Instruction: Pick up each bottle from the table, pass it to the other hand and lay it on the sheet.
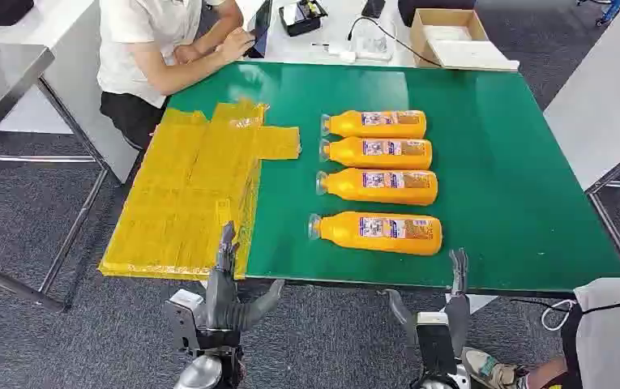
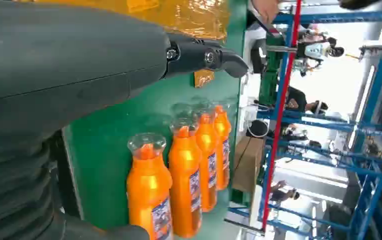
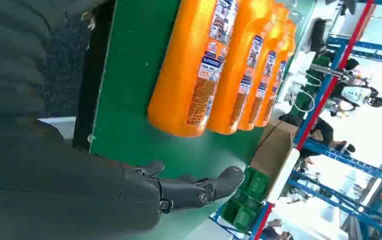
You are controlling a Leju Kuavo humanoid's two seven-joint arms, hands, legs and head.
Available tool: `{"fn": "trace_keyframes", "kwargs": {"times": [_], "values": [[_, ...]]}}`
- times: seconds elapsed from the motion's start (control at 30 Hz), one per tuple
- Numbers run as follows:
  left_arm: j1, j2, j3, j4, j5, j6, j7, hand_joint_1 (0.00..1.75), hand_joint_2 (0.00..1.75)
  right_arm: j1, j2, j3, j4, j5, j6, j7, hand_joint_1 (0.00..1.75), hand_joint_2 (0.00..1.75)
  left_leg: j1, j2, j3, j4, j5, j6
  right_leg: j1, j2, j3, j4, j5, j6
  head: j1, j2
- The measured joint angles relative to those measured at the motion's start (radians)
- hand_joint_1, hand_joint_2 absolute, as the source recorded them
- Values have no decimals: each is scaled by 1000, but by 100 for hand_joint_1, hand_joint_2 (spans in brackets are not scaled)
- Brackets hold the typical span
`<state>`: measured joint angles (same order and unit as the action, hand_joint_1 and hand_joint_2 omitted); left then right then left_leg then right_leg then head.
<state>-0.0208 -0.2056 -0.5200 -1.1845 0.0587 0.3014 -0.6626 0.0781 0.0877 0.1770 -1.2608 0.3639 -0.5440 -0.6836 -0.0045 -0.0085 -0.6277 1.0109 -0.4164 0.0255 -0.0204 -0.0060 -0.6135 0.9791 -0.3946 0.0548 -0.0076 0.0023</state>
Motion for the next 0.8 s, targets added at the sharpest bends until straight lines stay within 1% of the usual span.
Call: {"fn": "trace_keyframes", "kwargs": {"times": [0.1,0.17,0.23,0.3,0.43,0.53,0.73,0.8], "values": [[-2,6,-1,10,-41,-4,11,0,175,-1,8,-5,0,-25,2,-8,0,175,0,0,0,0,0,0,0,0,0,0,0,0,0,0],[-7,13,-6,23,-53,-64,45,0,175,-7,13,-11,2,-54,24,-11,0,175,0,0,0,0,0,0,0,0,0,0,0,0,0,0],[-8,19,-10,36,-57,-120,53,0,175,-13,18,-16,7,-71,42,-12,0,175,0,0,0,0,0,0,0,0,0,0,0,0,0,0],[-10,23,-11,45,-59,-127,53,0,175,-17,20,-19,11,-75,48,-12,0,175,0,0,0,0,0,0,0,0,0,0,0,0,0,0],[-21,30,-11,61,-101,-94,44,0,175,-26,25,-21,24,-67,50,-12,0,175,0,0,0,0,0,0,0,0,0,0,0,0,0,0],[-29,29,-1,67,-128,-56,27,0,175,-31,29,-18,38,-39,29,-13,0,175,0,0,0,0,0,0,0,0,0,0,0,0,0,0],[-35,28,15,69,-133,-52,22,0,175,-34,32,-6,55,-18,12,-14,0,175,0,0,0,0,0,0,0,0,0,0,0,0,0,0],[-35,27,16,69,-133,-54,22,0,175,-38,31,-1,62,18,-13,-13,0,175,0,0,0,0,0,0,0,0,0,0,0,0,0,0]]}}
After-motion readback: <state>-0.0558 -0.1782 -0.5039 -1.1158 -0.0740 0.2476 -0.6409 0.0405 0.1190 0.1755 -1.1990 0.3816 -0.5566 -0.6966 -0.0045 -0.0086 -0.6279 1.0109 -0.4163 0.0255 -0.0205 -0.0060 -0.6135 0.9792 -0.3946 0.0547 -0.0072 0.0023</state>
